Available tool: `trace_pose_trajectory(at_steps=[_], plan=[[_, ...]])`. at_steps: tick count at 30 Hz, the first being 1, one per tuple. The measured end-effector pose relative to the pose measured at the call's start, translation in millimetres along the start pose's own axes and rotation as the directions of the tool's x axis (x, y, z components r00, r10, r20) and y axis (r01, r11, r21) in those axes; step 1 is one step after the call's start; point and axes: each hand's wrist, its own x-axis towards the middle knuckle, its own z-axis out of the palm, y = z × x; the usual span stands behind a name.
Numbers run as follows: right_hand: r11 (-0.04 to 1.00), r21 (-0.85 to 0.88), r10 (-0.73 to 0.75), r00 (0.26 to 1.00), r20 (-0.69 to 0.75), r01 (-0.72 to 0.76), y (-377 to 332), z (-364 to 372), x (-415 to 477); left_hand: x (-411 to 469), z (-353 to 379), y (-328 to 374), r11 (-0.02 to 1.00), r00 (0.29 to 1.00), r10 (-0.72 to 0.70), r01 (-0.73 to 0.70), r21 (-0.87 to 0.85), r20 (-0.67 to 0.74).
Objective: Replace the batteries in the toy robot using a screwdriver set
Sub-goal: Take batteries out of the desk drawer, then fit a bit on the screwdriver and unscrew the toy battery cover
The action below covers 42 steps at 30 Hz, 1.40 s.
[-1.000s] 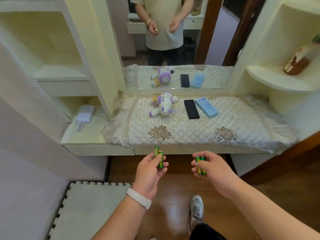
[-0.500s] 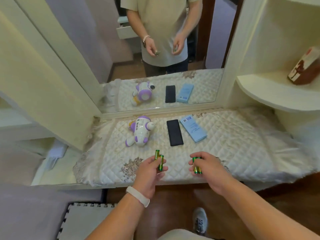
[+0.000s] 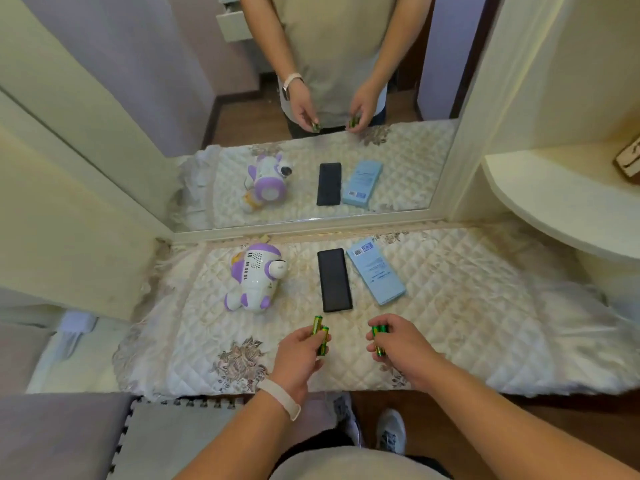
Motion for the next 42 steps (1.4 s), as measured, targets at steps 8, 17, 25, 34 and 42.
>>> trace_pose_trajectory(at_steps=[8,17,25,34,42], plan=[[0.993,-0.100,0.053,0.994,-0.097,-0.063,-9.0,7.4,27.9,48.0,16.7,-5.9,0.983,0.987,0.079,-0.100,0.156,0.138],[0.965,-0.234,0.080,0.981,-0.176,-0.120,-2.6,31.3,53.6,93.4,11.8,-24.3,0.959,0.985,0.009,-0.057,0.277,0.174],[0.947,-0.304,0.054,0.985,-0.161,-0.102,4.8,26.5,60.2,96.4,8.2,-25.6,0.901,0.967,0.000,-0.110,0.420,0.254],[0.873,-0.488,-0.047,0.996,-0.070,0.006,-17.1,21.5,68.1,100.9,-7.7,-12.9,0.793,0.972,0.132,-0.222,0.567,0.196],[0.896,-0.444,0.006,0.999,-0.032,-0.020,-48.3,34.7,92.5,125.3,6.4,17.2,0.850,0.985,0.166,-0.170,0.499,0.052]])
